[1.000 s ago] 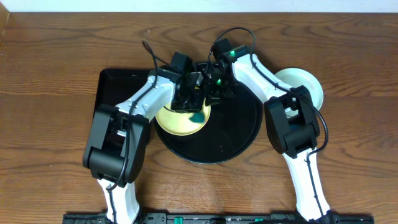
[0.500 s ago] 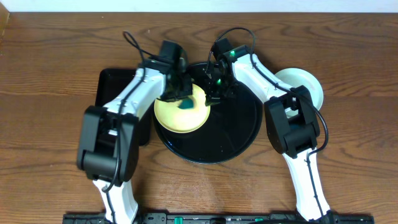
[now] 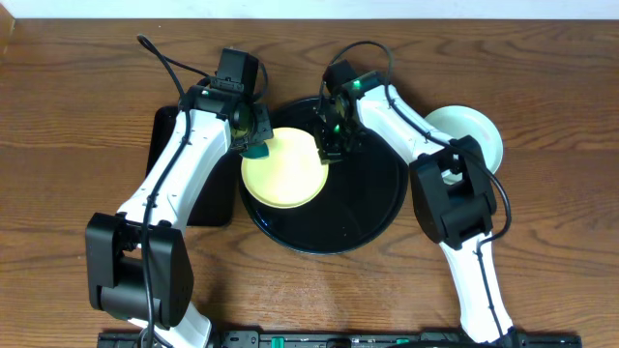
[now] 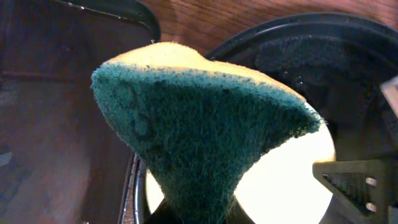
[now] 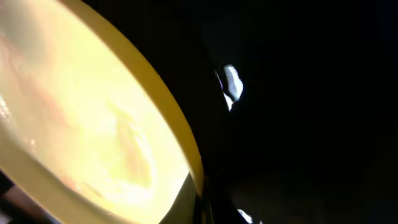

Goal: Clean dirty plates on tray and stack at the side

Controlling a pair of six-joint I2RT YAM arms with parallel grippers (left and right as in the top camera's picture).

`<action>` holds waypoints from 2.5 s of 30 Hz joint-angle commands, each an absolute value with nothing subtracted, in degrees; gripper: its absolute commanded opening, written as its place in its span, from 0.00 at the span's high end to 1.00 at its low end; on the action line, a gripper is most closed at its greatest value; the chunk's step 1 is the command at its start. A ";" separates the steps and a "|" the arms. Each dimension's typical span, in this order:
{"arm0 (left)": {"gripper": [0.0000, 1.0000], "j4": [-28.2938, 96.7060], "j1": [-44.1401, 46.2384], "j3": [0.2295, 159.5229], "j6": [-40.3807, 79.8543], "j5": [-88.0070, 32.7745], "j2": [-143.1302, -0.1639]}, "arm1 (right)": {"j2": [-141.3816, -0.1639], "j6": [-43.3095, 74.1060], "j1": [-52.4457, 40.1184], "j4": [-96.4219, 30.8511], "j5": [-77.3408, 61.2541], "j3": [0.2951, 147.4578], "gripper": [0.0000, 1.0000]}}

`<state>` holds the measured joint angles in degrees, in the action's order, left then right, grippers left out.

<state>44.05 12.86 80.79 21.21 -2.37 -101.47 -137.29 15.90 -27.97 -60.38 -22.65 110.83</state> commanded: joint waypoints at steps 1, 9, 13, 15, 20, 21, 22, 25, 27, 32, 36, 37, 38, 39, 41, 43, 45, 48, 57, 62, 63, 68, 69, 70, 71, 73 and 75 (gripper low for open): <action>0.92 44.29 12.82 82.06 21.74 -0.16 -101.16 | -131.26 15.31 -27.53 -61.49 -10.28 110.04 0.99; 0.92 44.29 12.82 81.97 21.76 -0.16 -101.19 | -124.09 15.33 -27.62 -63.02 1.65 110.04 0.99; 0.92 44.29 12.82 81.97 21.76 -0.16 -101.19 | -121.56 15.33 -28.21 -63.05 6.37 110.04 0.99; 0.92 44.31 12.82 81.97 21.76 -0.23 -101.19 | -119.94 15.31 -28.97 -63.02 9.47 110.04 0.99; 0.92 44.29 12.82 81.97 21.76 -0.38 -101.19 | -117.23 15.31 -30.22 -62.96 15.62 110.04 0.99; 0.92 44.29 12.82 81.97 21.76 -0.38 -101.19 | -116.81 15.31 -30.61 -63.02 16.78 110.04 0.99; 0.92 44.31 12.82 81.97 21.76 -0.40 -101.19 | -116.55 15.29 -30.92 -63.05 17.47 110.04 0.99; 0.93 44.29 12.82 81.97 21.76 -0.40 -101.21 | -115.68 15.11 -32.38 -63.05 20.43 110.04 0.99; 0.92 44.31 12.82 81.95 21.76 -0.40 -101.23 | -115.37 15.11 -32.91 -62.94 22.59 110.04 0.99; 0.92 44.29 12.82 81.45 21.78 -0.40 -101.27 | -115.31 15.11 -33.91 -63.05 24.62 110.04 0.99; 0.92 44.29 12.84 81.19 21.76 -0.40 -101.27 | -115.31 15.14 -34.35 -62.96 24.62 110.04 0.99; 0.92 44.29 12.84 81.17 21.76 -0.40 -101.27 | -115.31 15.11 -34.33 -62.89 24.64 110.04 0.99; 0.92 44.29 12.84 81.17 21.78 -0.40 -101.27 | -115.31 15.11 -34.33 -62.81 24.64 110.04 0.99; 0.92 44.29 12.84 81.17 21.78 -0.40 -101.27 | -115.31 15.11 -34.35 -62.78 24.64 110.04 0.99; 0.93 44.29 12.93 81.17 21.78 -0.40 -101.27 | -115.31 15.11 -34.57 -62.81 24.64 110.04 0.99; 0.92 44.29 12.93 81.17 21.78 -0.40 -101.27 | -115.31 15.11 -34.61 -62.81 24.64 110.04 0.99; 0.92 44.29 12.93 81.17 21.78 -0.40 -101.27 | -115.31 15.11 -34.61 -62.78 24.64 110.04 0.99; 0.92 44.29 12.99 81.10 21.78 -0.40 -101.27 | -115.31 15.11 -34.61 -62.78 24.64 110.04 0.99; 0.92 44.29 12.97 81.08 21.76 -0.40 -101.30 | -115.28 15.14 -34.61 -62.78 25.78 110.04 0.99; 0.92 44.27 12.97 81.06 21.78 -0.40 -101.60 | -115.04 15.14 -34.98 -63.05 29.02 110.04 0.99; 0.92 44.27 12.97 81.06 21.78 -0.40 -101.60 | -114.93 15.16 -35.16 -63.02 29.78 110.04 0.99; 0.93 44.21 12.99 81.06 21.78 -0.40 -101.97 | -114.45 15.16 -36.18 -62.63 34.89 110.04 0.99; 0.92 44.21 12.99 81.06 21.78 -0.40 -101.97 | -114.41 15.14 -36.47 -62.67 36.14 110.04 0.99; 0.92 44.21 12.97 81.06 21.76 -0.38 -101.97 | -114.34 15.14 -36.80 -62.78 37.58 110.04 0.99; 0.92 44.21 12.97 81.06 21.78 -0.40 -101.97 | -114.30 15.14 -37.28 -62.83 39.48 110.04 0.99; 0.92 44.21 12.97 81.06 21.76 -0.40 -101.97 | -114.30 15.14 -38.09 -62.81 42.33 110.04 0.99; 0.92 44.21 12.97 81.06 21.76 -0.40 -101.97 | -114.30 15.16 -39.13 -62.78 46.19 110.04 0.99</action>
<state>44.14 12.86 80.79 21.21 -1.10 -101.47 -116.95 15.64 -37.47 -62.94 37.58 110.02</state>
